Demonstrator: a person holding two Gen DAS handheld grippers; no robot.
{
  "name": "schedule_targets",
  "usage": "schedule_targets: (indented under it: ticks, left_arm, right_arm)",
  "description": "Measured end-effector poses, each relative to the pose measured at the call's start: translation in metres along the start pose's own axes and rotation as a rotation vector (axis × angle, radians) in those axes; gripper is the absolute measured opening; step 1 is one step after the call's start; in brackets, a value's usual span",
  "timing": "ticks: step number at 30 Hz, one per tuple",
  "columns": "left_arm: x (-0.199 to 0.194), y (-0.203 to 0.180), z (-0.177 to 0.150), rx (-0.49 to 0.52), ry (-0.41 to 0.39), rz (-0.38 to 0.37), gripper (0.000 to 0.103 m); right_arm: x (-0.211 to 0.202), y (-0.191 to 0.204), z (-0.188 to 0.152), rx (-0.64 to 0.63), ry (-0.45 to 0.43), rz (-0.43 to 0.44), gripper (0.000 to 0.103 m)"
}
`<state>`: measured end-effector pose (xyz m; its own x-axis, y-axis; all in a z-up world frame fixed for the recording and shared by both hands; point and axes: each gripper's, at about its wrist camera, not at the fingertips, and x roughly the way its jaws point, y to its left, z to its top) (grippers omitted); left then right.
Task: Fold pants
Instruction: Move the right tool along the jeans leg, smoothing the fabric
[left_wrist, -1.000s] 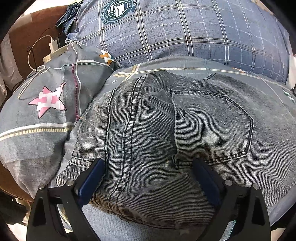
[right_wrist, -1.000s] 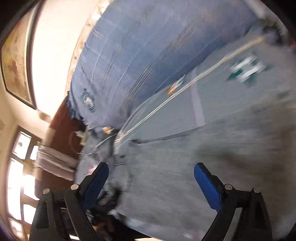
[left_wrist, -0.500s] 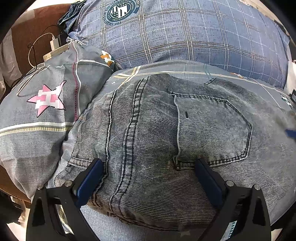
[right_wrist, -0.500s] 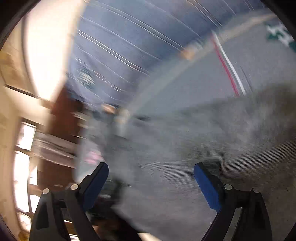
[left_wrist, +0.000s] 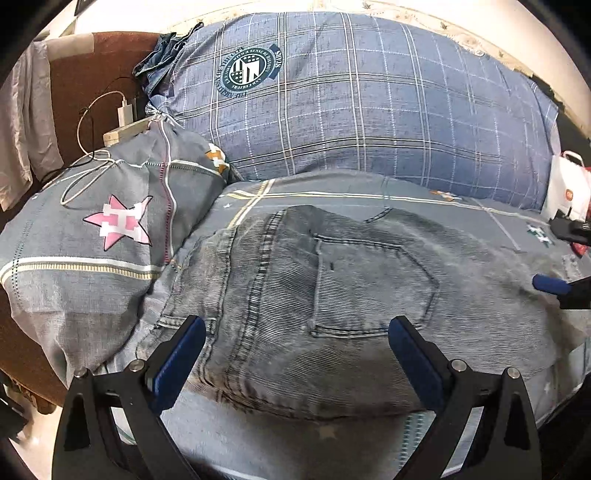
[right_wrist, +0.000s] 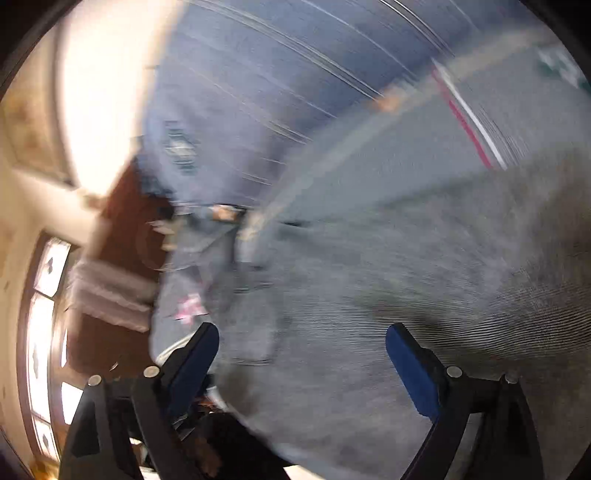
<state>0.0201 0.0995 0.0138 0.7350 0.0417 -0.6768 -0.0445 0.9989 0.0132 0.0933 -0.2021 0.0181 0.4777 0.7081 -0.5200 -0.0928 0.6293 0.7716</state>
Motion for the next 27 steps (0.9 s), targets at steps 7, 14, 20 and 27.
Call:
schedule_targets:
  ticks: [7, 14, 20, 27]
  left_arm:
    - [-0.005, -0.037, 0.003, 0.050, 0.028, -0.063, 0.100]
    - [-0.012, -0.074, 0.012, 0.084, 0.022, -0.119, 0.100]
    - [-0.011, -0.102, 0.007, 0.140, 0.050, -0.158, 0.100]
    - [-0.008, -0.115, 0.010, 0.125, 0.077, -0.180, 0.100]
  right_arm:
    - [-0.002, -0.039, -0.003, 0.120, 0.011, -0.022, 0.093]
    - [-0.091, -0.035, -0.049, 0.160, -0.152, 0.031, 0.095]
    - [-0.144, -0.126, -0.091, 0.465, -0.283, -0.014, 0.095]
    - [-0.195, -0.163, -0.079, 0.585, -0.409, -0.028, 0.095]
